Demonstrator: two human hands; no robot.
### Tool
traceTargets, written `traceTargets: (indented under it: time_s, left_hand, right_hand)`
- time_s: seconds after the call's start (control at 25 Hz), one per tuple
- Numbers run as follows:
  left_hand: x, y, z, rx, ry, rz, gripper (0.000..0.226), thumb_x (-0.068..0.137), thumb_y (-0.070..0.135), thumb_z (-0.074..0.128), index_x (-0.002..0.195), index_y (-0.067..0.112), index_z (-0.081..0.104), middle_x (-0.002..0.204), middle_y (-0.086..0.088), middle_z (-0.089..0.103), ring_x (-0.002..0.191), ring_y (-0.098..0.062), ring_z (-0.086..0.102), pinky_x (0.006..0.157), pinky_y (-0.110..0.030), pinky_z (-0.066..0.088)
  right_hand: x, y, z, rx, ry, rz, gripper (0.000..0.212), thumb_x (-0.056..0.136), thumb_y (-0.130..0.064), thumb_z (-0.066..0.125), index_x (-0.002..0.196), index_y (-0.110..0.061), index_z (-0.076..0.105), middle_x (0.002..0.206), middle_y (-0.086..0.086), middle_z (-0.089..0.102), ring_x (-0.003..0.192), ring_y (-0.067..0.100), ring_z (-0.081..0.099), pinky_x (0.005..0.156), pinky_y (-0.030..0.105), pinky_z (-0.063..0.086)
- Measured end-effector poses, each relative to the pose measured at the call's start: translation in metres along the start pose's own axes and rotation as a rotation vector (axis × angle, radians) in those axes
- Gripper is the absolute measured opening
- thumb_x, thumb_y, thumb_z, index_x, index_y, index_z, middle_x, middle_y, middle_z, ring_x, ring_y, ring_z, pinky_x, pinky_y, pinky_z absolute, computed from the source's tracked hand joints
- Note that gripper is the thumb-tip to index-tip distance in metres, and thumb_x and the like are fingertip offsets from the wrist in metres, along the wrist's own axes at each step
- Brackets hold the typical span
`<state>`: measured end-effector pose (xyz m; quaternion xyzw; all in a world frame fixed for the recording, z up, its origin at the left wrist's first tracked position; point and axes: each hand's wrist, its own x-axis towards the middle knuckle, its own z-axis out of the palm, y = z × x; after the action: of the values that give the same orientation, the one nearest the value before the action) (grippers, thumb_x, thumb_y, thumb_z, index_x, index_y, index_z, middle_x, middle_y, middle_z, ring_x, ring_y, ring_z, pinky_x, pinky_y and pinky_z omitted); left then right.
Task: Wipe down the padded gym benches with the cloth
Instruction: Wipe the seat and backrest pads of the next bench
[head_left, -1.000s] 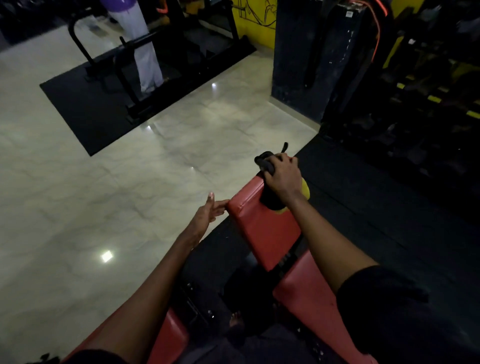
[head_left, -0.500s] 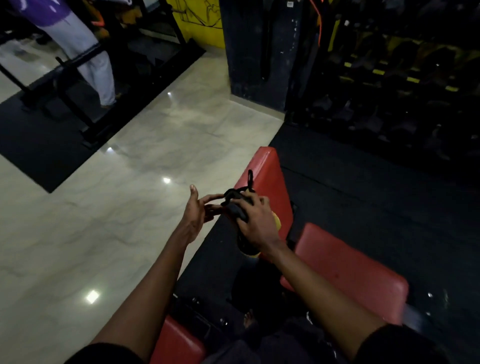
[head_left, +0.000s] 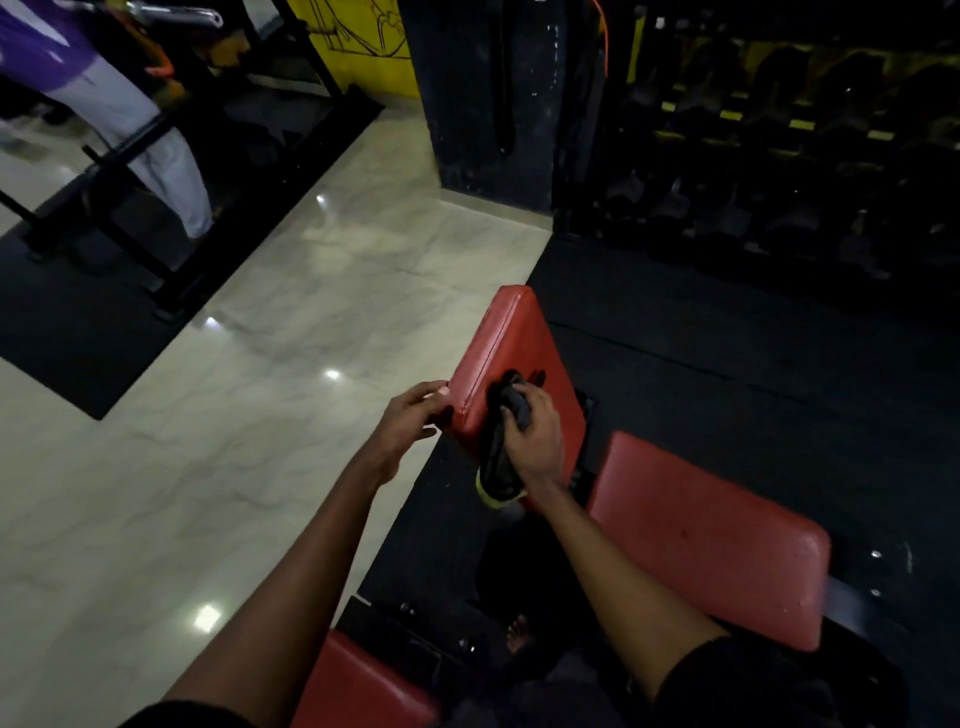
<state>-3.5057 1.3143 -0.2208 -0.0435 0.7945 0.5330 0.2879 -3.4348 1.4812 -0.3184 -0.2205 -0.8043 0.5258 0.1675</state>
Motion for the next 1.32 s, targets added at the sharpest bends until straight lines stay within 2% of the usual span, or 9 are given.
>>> traceTargets:
  time_s: [0.12, 0.24, 0.4, 0.56, 0.68, 0.88, 1.04, 1.16, 1.32]
  left_hand:
    - [-0.001, 0.003, 0.009, 0.084, 0.024, 0.078, 0.029, 0.1, 0.029, 0.06, 0.128, 0.021, 0.064, 0.107, 0.0, 0.072, 0.102, -0.02, 0.07, 0.084, -0.027, 0.057]
    - [0.003, 0.01, 0.018, 0.158, 0.071, 0.109, 0.026, 0.104, 0.019, 0.051, 0.128, 0.019, 0.061, 0.107, 0.01, 0.067, 0.087, 0.003, 0.066, 0.067, -0.009, 0.05]
    - [0.019, 0.018, 0.028, 0.259, 0.056, 0.114, 0.037, 0.104, 0.031, 0.05, 0.141, 0.026, 0.053, 0.134, 0.002, 0.062, 0.116, -0.016, 0.063, 0.097, -0.037, 0.053]
    - [0.039, 0.044, 0.044, 0.433, 0.056, 0.104, 0.054, 0.104, 0.043, 0.047, 0.154, 0.028, 0.034, 0.15, 0.002, 0.047, 0.132, -0.017, 0.05, 0.098, -0.026, 0.038]
    - [0.056, 0.062, 0.063, 0.489, 0.049, 0.166, 0.058, 0.106, 0.044, 0.039, 0.158, 0.024, 0.023, 0.154, 0.009, 0.038, 0.136, -0.003, 0.038, 0.102, -0.016, 0.029]
    - [0.07, 0.06, 0.078, 0.699, 0.107, 0.137, 0.059, 0.106, 0.052, 0.023, 0.159, 0.039, 0.0, 0.162, -0.003, 0.027, 0.143, -0.023, 0.038, 0.111, -0.038, 0.035]
    - [0.074, 0.057, 0.08, 0.761, 0.124, 0.143, 0.063, 0.104, 0.058, 0.023, 0.158, 0.041, -0.006, 0.165, -0.002, 0.02, 0.146, -0.025, 0.032, 0.115, -0.048, 0.035]
    - [0.08, 0.055, 0.081, 0.829, 0.152, 0.207, 0.066, 0.106, 0.052, 0.025, 0.161, 0.027, -0.002, 0.168, 0.0, 0.01, 0.153, -0.017, 0.015, 0.123, -0.045, 0.024]
    - [0.081, 0.049, 0.082, 0.85, 0.171, 0.251, 0.064, 0.107, 0.052, 0.024, 0.161, 0.027, 0.0, 0.168, 0.005, 0.01, 0.152, -0.011, 0.015, 0.122, -0.038, 0.025]
  right_hand:
    - [0.024, -0.023, 0.002, 0.065, 0.062, -0.009, 0.036, 0.09, -0.017, 0.069, 0.125, -0.016, 0.066, 0.131, 0.005, 0.062, 0.125, 0.023, 0.056, 0.107, 0.045, 0.045]
    - [0.043, -0.03, 0.004, 0.014, -0.003, -0.127, 0.047, 0.088, -0.022, 0.067, 0.135, -0.022, 0.064, 0.144, 0.003, 0.057, 0.136, 0.019, 0.047, 0.112, 0.036, 0.037]
    - [0.092, -0.013, 0.007, 0.053, 0.099, -0.095, 0.045, 0.091, -0.028, 0.066, 0.136, -0.022, 0.064, 0.143, 0.004, 0.059, 0.133, 0.023, 0.053, 0.111, 0.049, 0.043]
    - [0.137, 0.001, 0.001, 0.114, 0.13, 0.112, 0.051, 0.096, -0.043, 0.061, 0.139, -0.016, 0.061, 0.145, 0.007, 0.057, 0.135, 0.025, 0.052, 0.111, 0.05, 0.042]
    - [0.114, -0.004, 0.0, 0.077, 0.043, 0.026, 0.057, 0.099, -0.055, 0.05, 0.148, -0.027, 0.05, 0.158, -0.001, 0.042, 0.147, 0.017, 0.037, 0.12, 0.035, 0.031]
    - [0.135, 0.011, -0.002, -0.017, -0.029, -0.178, 0.051, 0.101, -0.04, 0.052, 0.151, -0.032, 0.046, 0.16, -0.003, 0.039, 0.147, 0.018, 0.037, 0.118, 0.033, 0.034]
    - [0.155, 0.02, 0.005, 0.166, 0.042, 0.041, 0.048, 0.102, -0.037, 0.056, 0.147, -0.019, 0.053, 0.152, 0.003, 0.049, 0.14, 0.017, 0.045, 0.114, 0.028, 0.038]
    - [0.151, 0.018, 0.008, 0.191, 0.068, 0.187, 0.051, 0.103, -0.041, 0.054, 0.146, -0.013, 0.054, 0.151, 0.004, 0.05, 0.139, 0.017, 0.047, 0.113, 0.029, 0.04]
    - [0.109, 0.022, 0.009, 0.166, 0.066, 0.116, 0.053, 0.104, -0.042, 0.052, 0.151, -0.018, 0.047, 0.156, 0.002, 0.044, 0.146, 0.013, 0.039, 0.115, 0.035, 0.041]
